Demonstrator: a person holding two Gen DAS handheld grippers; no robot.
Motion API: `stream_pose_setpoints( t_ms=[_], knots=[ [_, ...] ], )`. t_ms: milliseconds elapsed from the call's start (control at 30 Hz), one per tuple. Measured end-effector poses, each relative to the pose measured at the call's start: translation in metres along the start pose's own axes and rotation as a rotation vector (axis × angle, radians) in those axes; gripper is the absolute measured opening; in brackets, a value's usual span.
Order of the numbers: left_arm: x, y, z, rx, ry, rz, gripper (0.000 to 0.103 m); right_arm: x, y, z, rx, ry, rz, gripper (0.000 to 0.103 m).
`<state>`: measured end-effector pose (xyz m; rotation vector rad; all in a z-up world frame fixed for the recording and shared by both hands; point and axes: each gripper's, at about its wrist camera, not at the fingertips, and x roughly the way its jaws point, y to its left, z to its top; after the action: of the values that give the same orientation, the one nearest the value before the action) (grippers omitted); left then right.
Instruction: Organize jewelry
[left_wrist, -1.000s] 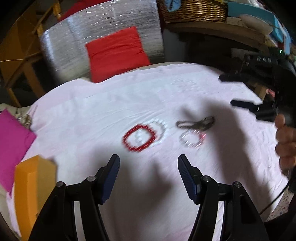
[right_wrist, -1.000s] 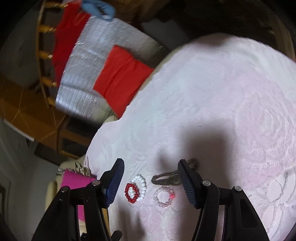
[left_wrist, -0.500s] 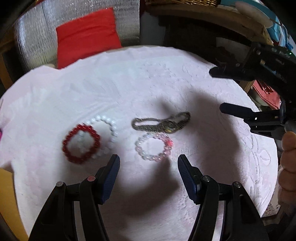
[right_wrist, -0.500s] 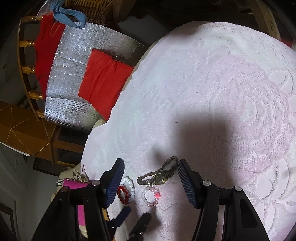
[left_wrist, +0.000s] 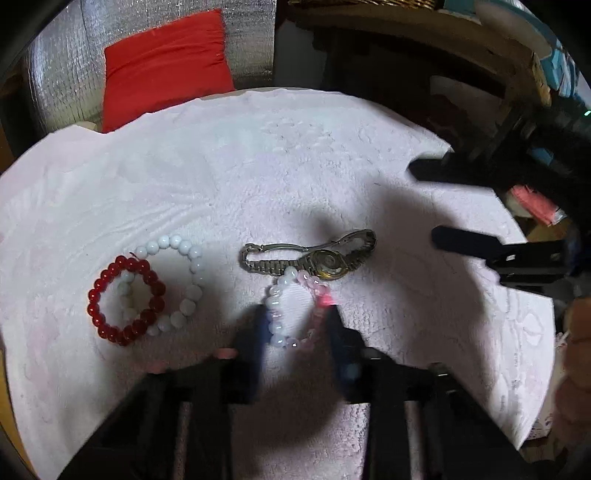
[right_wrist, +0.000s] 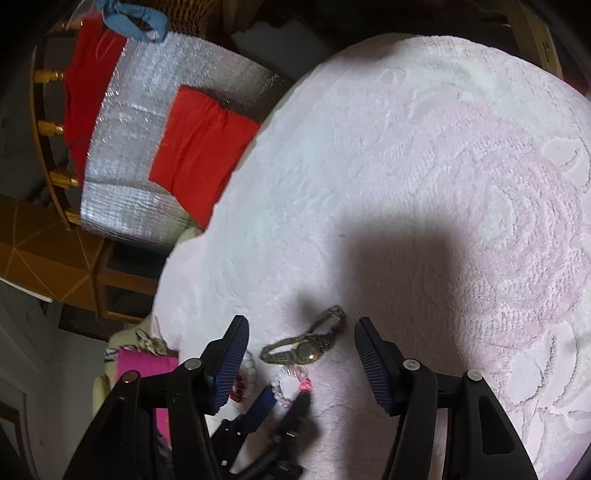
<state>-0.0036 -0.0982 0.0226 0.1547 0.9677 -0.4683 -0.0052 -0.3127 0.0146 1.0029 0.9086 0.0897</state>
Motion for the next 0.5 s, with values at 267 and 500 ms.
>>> stream_pose_setpoints(
  t_ms=[267, 500],
  knots=[
    [-0.018, 0.017, -0.016, -0.041, -0.013, -0.036, 0.008, 0.033, 0.003, -0.005, -0.067, 0.042, -0.097, 0.051],
    [-0.047, 0.026, -0.037, -0.066, -0.041, -0.05, 0.008, 0.056, 0.014, -0.011, -0.13, 0.035, -0.154, 0.04]
  ],
)
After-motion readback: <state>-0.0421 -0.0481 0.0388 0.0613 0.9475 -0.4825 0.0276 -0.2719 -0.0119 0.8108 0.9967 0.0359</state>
